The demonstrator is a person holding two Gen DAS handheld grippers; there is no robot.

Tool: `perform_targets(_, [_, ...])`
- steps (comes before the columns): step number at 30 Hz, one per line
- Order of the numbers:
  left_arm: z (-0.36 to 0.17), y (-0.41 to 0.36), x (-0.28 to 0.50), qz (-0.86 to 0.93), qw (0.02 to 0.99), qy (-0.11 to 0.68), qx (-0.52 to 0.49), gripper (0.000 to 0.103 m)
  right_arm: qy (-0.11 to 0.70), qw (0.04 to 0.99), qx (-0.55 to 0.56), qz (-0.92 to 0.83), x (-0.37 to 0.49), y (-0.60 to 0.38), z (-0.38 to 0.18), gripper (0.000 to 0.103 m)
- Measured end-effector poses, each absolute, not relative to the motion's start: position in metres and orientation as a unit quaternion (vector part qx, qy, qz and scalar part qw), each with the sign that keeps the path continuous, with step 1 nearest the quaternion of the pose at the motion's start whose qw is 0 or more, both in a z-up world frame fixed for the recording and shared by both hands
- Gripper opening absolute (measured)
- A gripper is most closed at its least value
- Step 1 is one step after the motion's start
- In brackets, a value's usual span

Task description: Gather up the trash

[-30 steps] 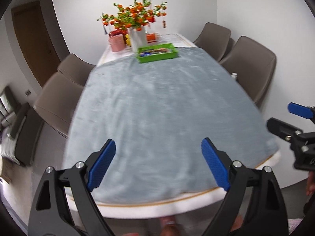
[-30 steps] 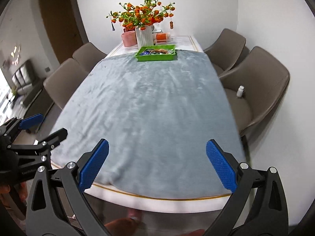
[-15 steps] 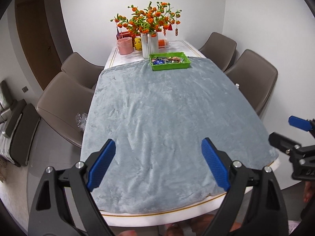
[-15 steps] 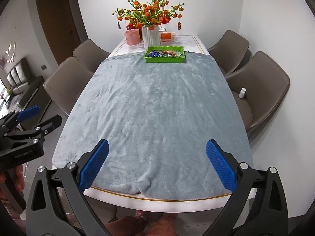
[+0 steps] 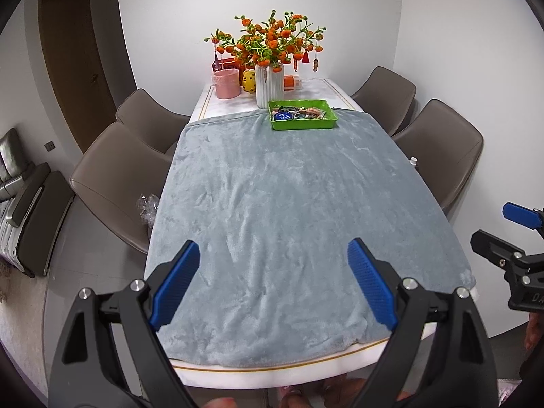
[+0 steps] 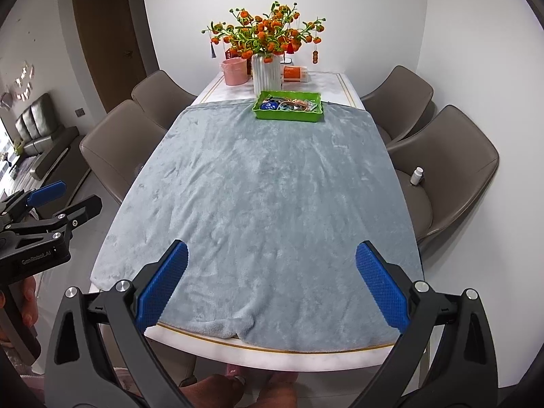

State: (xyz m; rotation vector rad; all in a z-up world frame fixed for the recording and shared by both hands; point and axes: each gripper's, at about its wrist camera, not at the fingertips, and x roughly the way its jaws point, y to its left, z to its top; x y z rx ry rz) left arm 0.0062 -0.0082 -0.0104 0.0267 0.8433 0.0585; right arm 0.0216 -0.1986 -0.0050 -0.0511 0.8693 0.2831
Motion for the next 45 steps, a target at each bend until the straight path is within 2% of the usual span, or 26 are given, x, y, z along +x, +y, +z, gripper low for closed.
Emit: perform_targets(45, [-0.002,-0.013,-0.003,0.027,0.915,0.403,0.016,0.089,0.408,0.902,-0.033,0.140,0.019,-0.209,0.010,0.096])
